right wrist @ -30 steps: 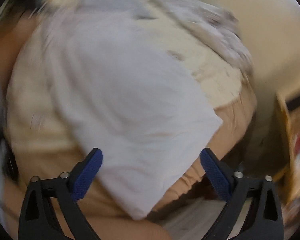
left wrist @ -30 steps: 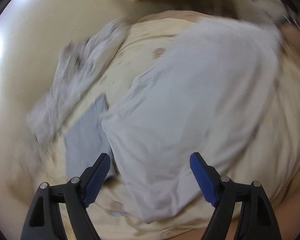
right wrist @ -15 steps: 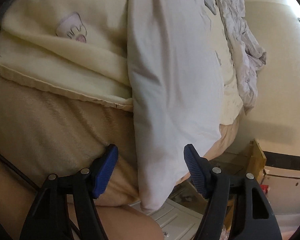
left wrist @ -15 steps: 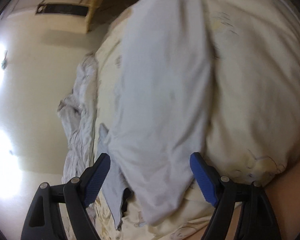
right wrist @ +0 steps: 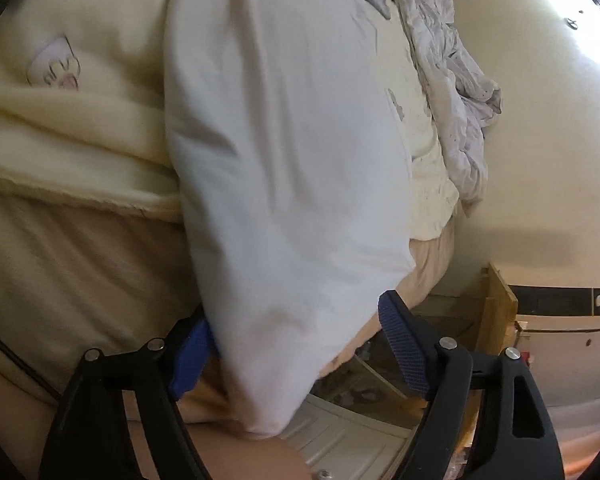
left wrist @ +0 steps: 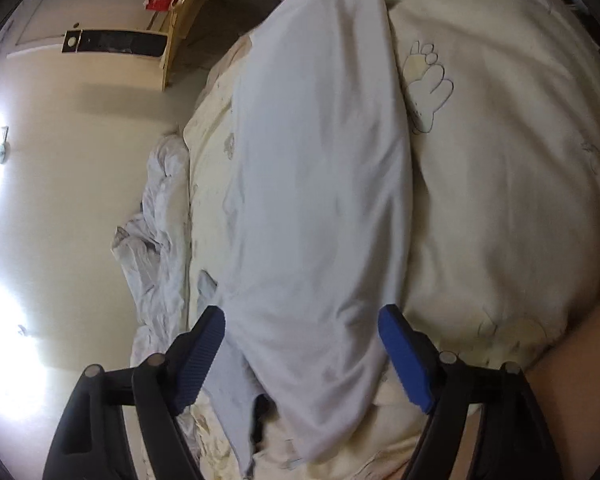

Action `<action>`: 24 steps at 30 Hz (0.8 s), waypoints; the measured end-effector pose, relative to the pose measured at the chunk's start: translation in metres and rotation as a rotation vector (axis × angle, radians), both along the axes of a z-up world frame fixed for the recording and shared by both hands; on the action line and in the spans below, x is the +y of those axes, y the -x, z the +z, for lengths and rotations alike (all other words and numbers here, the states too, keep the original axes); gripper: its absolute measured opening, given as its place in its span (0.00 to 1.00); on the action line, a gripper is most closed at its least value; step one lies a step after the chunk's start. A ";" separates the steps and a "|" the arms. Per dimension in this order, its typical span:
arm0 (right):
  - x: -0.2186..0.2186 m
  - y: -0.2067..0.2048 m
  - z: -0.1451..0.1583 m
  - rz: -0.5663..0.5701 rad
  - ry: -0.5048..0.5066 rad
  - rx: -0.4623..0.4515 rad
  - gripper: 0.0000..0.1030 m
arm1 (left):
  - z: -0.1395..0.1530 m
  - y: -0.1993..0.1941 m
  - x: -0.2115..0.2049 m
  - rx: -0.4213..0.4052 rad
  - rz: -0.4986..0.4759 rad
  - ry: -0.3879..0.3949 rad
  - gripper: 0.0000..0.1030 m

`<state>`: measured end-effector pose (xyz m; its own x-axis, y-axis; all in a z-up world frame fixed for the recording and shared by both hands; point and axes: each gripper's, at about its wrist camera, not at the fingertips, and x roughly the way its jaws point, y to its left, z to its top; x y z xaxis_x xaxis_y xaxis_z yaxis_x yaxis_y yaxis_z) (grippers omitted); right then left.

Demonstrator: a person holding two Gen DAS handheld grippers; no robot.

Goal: Fold clothes

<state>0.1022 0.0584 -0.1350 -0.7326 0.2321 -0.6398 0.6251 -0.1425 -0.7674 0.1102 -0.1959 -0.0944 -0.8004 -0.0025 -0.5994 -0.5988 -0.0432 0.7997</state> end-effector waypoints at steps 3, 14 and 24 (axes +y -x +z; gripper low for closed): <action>-0.004 -0.001 -0.006 0.012 -0.008 -0.006 0.79 | 0.002 0.007 -0.002 -0.088 0.017 0.026 0.78; -0.006 -0.001 -0.011 -0.046 -0.029 0.058 0.79 | -0.035 0.023 0.008 0.027 -0.003 0.173 0.78; -0.011 -0.007 -0.022 0.045 -0.126 0.175 0.78 | -0.032 0.037 0.001 0.128 0.076 0.169 0.78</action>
